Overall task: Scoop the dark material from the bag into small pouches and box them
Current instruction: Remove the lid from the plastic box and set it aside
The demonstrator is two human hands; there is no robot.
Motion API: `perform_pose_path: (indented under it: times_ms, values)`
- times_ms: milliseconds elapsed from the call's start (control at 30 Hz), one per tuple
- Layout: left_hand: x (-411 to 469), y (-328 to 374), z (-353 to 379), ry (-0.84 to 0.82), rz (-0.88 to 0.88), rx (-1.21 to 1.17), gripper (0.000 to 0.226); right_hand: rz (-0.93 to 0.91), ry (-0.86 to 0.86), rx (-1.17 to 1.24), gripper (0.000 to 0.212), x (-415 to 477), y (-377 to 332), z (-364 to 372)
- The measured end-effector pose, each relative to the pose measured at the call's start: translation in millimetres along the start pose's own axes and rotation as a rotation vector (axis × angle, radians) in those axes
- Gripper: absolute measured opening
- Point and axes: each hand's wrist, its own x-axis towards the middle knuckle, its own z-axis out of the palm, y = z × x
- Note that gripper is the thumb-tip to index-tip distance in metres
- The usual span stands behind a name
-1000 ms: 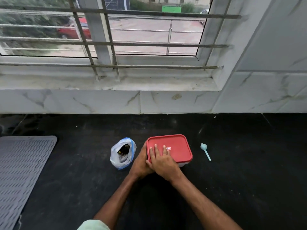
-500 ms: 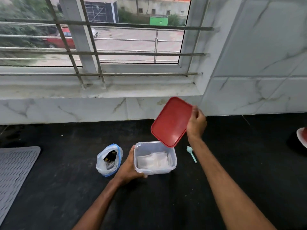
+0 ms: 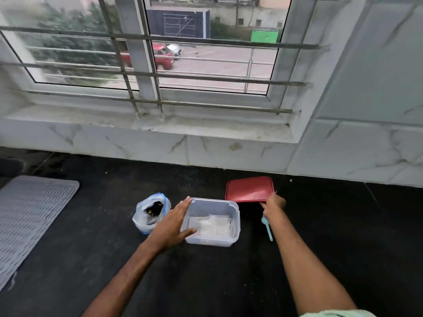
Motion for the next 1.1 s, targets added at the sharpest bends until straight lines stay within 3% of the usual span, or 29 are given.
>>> perform_pose_path:
  times_ms: [133,200,233,300,367,400,467,533,600,767,900,1033,1100]
  values:
    - [-5,6,10,0.011,-0.109,-0.078,0.088,-0.159,0.023,-0.553,0.049,19,11,1]
    - [-7,9,12,-0.005,-0.156,-0.108,0.087,-0.400,0.014,-0.769,0.055,20,17,2]
    - [-8,11,12,-0.008,-0.173,-0.116,0.086,-0.612,-0.026,-0.770,0.051,16,16,3]
    - [-8,16,14,-0.003,-0.207,-0.133,0.084,-1.058,-0.312,-0.716,0.034,-4,9,5]
    - [-9,20,15,0.001,-0.227,-0.134,0.082,-1.283,-0.792,-0.886,0.023,-37,-1,9]
    - [-8,22,16,0.004,-0.235,-0.133,0.082,-1.318,-1.011,-1.097,0.023,-51,-3,14]
    - [-7,28,17,0.016,-0.254,-0.127,0.080,-1.275,-1.262,-1.639,0.028,-69,3,28]
    - [-6,32,17,0.029,-0.273,-0.113,0.078,-1.180,-1.327,-2.069,0.029,-79,14,38]
    - [-7,34,18,0.035,-0.284,-0.103,0.076,-1.176,-1.293,-2.325,0.029,-84,23,41]
    - [-7,34,20,0.058,-0.281,-0.065,0.072,-1.391,-1.126,-2.480,0.030,-84,35,32]
    - [-6,34,22,0.057,-0.289,-0.047,0.072,-1.359,-1.160,-2.463,0.026,-85,29,31]
    - [-1,32,21,0.013,-0.293,0.027,0.074,-1.360,-1.188,-2.327,0.022,-93,5,39]
    - [5,33,16,0.050,-0.269,0.082,0.072,-1.318,-1.182,-2.141,0.017,-95,-14,46]
